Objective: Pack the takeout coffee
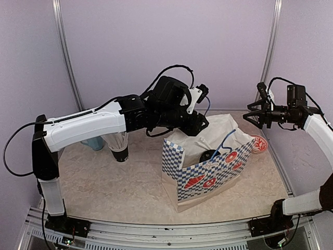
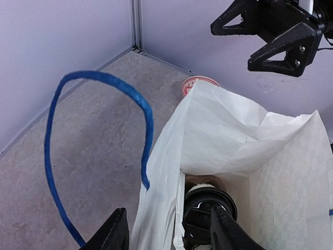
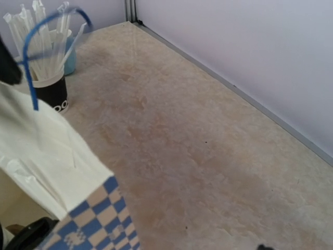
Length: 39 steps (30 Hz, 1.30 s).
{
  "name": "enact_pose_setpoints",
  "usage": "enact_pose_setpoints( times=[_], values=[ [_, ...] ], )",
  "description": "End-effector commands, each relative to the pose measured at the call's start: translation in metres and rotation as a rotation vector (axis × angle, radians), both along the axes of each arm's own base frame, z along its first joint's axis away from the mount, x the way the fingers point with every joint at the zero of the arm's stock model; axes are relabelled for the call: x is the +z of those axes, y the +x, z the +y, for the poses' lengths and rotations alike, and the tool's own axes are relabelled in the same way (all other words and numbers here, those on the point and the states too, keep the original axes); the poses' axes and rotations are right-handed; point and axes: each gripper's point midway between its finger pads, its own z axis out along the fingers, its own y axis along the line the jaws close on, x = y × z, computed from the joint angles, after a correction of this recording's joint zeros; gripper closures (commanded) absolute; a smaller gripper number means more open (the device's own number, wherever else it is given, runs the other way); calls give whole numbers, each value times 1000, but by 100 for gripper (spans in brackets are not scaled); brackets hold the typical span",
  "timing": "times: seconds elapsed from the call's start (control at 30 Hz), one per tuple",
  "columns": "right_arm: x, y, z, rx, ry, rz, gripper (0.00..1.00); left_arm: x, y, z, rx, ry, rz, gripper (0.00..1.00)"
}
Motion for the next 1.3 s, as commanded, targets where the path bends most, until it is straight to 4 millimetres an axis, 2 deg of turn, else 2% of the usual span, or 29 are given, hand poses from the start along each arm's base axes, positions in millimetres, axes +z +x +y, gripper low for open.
enact_pose_setpoints(
  times=[0.0,0.23,0.37,0.43,0.63,0.73,0.8,0.87,1.03,1.07,1.13,1.2,1.27],
  values=[
    [0,-5,-1,1,3,-5,27,49,-10,28,32,-27,-93,47],
    [2,-7,-2,-1,-6,-13,27,59,-19,50,36,-11,-85,49],
    [3,-8,-2,1,-7,-17,27,55,-9,68,66,12,-55,34],
    [2,-8,-2,0,-7,-15,27,45,-2,73,70,46,-17,30],
    [0,-8,-2,-7,-15,-15,27,11,11,69,20,76,113,34],
    [1,-8,-3,-11,-19,-17,27,-5,9,60,-54,70,187,35],
    [1,-8,-4,-16,-23,-18,27,-7,3,53,-111,52,216,38],
    [0,-8,-4,-19,-25,-18,27,-8,5,52,-99,45,217,41],
    [-3,-7,-5,-22,-26,-10,27,6,36,74,79,38,140,42],
    [-3,-7,-4,-22,-26,-9,27,11,37,77,89,31,125,42],
    [-3,-6,-5,-23,-27,-9,27,31,32,85,84,-7,90,42],
    [-2,-5,-5,-21,-25,-7,27,47,17,85,29,-55,72,40],
    [-3,-4,-4,-20,-22,-4,27,51,-2,80,-41,-78,82,38]
  ],
)
